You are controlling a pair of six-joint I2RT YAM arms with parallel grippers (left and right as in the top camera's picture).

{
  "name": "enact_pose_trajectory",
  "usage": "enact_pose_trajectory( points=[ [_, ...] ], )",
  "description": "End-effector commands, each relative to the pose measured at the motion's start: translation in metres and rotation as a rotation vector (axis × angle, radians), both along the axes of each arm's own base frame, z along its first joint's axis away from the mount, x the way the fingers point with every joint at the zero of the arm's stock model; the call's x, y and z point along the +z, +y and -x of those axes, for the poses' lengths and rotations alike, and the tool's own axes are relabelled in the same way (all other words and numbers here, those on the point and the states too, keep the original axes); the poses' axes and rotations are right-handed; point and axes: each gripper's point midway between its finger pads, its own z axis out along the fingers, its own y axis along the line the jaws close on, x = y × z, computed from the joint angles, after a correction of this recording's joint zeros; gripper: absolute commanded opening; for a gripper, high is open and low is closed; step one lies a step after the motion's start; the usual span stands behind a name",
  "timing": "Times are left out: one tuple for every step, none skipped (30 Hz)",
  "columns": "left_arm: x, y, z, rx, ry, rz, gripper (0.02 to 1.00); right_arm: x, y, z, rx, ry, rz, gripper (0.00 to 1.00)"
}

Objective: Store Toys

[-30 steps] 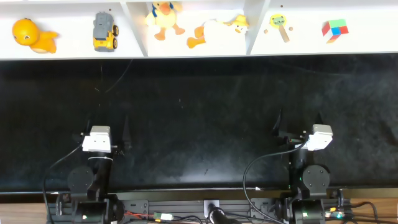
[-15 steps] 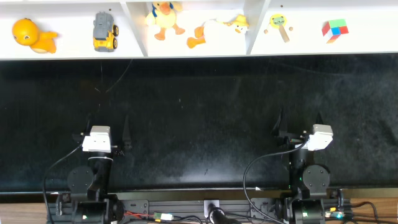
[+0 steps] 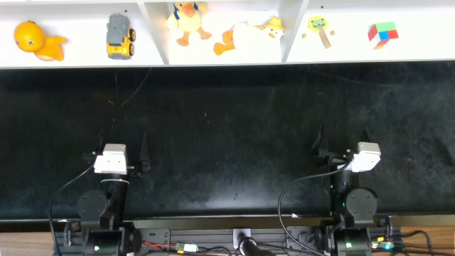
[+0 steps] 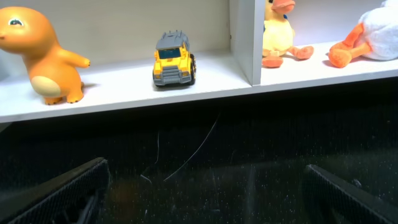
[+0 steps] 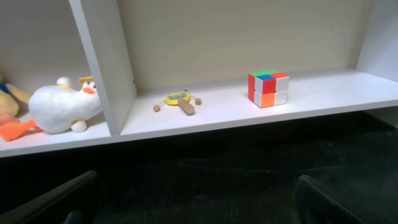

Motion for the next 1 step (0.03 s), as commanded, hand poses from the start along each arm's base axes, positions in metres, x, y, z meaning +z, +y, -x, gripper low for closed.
enact_pose_trajectory(
  points=[
    [0.0015, -0.0030, 0.0007, -0.017, -0.009, -0.014, 0.998, -0.0040, -0.0002, -0.0005, 0.001, 0.001, -0.004, 0.993]
  ],
)
